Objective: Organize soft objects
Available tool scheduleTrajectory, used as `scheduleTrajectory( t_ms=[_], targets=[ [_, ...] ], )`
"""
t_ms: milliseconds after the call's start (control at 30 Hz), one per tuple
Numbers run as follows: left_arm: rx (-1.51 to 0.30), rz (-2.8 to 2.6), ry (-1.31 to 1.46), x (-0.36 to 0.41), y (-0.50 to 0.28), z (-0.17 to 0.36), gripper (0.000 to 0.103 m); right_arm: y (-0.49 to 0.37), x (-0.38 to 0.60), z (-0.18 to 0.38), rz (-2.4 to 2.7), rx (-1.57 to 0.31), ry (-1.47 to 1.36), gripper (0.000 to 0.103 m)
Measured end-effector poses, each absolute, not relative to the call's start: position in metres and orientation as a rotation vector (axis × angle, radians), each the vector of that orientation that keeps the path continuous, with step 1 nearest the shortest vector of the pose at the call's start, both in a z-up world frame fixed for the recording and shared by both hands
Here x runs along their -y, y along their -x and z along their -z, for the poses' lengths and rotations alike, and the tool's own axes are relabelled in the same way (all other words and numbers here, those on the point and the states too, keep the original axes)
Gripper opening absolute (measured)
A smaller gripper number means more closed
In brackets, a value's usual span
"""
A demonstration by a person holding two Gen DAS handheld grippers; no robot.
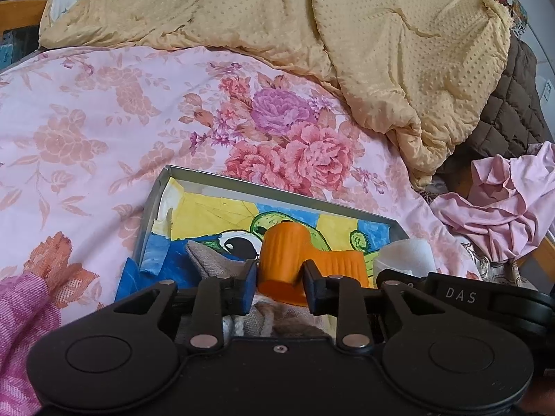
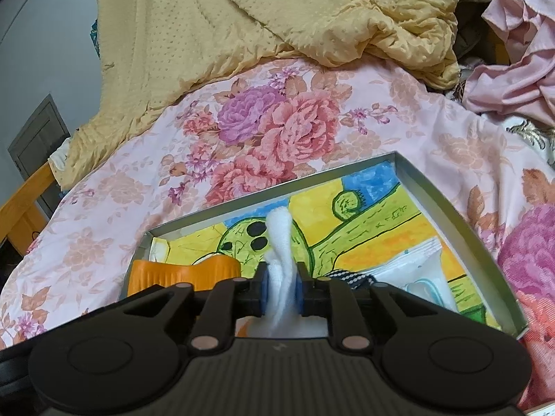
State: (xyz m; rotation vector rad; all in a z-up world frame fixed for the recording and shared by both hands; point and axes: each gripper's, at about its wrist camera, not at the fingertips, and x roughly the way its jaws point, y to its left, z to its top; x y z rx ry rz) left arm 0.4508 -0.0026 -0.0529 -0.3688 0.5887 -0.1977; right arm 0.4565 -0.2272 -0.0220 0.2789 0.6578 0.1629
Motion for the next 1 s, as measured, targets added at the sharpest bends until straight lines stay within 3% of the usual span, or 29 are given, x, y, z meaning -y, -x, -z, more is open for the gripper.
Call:
scheduleTrajectory(
  t_ms=[200, 533, 800, 1000],
  targets=[
    [-0.584, 0.171, 0.355, 0.003, -0.445, 0.046, 0.053, -0.447, 0.232, 0.014, -0.098, -0.622, -0.215, 0.045],
    [-0.552, 0.154, 0.3, 0.008, -0.416, 0.019, 0.072, -0.413, 0.244, -0.013, -0.046, -0.541, -0.166, 0.071],
    [-0.448, 0.121, 0.24, 0.01, -0.368, -0.017, 0.097, -0.364, 0.24, -0.044, -0.047, -0.452, -0.078, 0.091],
    [-0.362, 0.103, 0.217, 0.007, -0.326, -0.041, 0.102, -0.322, 0.238, -0.063, -0.059, -0.377, -0.047, 0.101]
  ],
)
